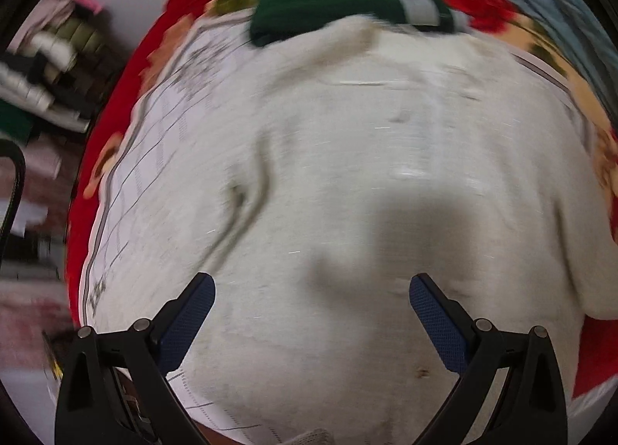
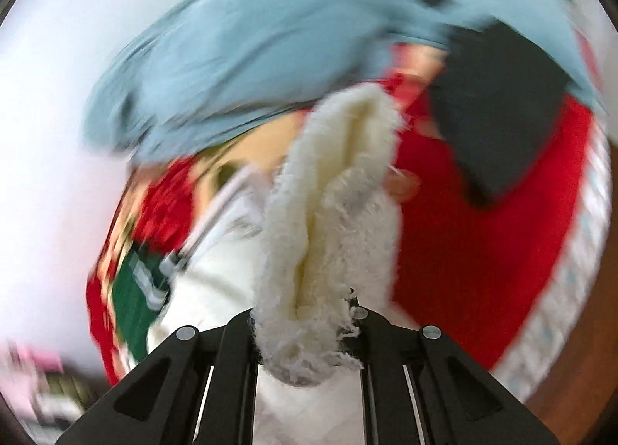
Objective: Fold large clothes
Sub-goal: 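Fold the held sleeve across the cardigan body while the left gripper reaches the other cuff, then grasp the other sleeve cuff with the left gripper and lift it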
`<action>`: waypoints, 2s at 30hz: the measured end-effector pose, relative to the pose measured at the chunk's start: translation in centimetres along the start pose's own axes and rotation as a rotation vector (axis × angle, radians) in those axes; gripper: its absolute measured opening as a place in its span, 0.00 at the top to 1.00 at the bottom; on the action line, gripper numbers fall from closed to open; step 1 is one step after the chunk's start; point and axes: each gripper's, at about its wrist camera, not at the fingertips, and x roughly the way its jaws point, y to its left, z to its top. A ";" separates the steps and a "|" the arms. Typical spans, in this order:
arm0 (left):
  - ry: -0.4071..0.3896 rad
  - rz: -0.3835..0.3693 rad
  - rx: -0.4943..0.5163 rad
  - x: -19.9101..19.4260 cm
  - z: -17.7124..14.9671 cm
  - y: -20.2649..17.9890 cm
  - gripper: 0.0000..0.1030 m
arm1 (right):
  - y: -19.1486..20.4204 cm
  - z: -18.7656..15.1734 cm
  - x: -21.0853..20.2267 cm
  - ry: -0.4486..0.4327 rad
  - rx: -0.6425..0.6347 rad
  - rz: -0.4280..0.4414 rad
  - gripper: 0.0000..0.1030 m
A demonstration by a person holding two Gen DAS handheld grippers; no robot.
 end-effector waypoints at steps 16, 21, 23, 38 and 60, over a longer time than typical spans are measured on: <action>0.164 0.154 -0.527 9.0 -10.4 24.1 0.00 | 32.1 -36.2 23.7 0.521 -1.156 -0.079 0.83; 0.171 0.058 -0.683 9.9 -14.3 28.5 0.01 | 32.5 -36.0 21.4 0.600 -1.045 0.215 0.33; 0.177 -0.016 -0.765 10.6 -15.6 29.2 0.01 | 31.5 -34.1 19.6 0.598 -0.970 0.283 0.33; 0.052 -0.111 -1.268 17.2 -17.4 37.6 0.87 | 21.0 -30.0 21.9 0.691 -0.727 0.098 0.32; -0.179 -0.441 -1.271 21.3 -11.9 42.2 0.43 | 28.2 -33.9 24.9 0.751 -0.762 0.087 0.33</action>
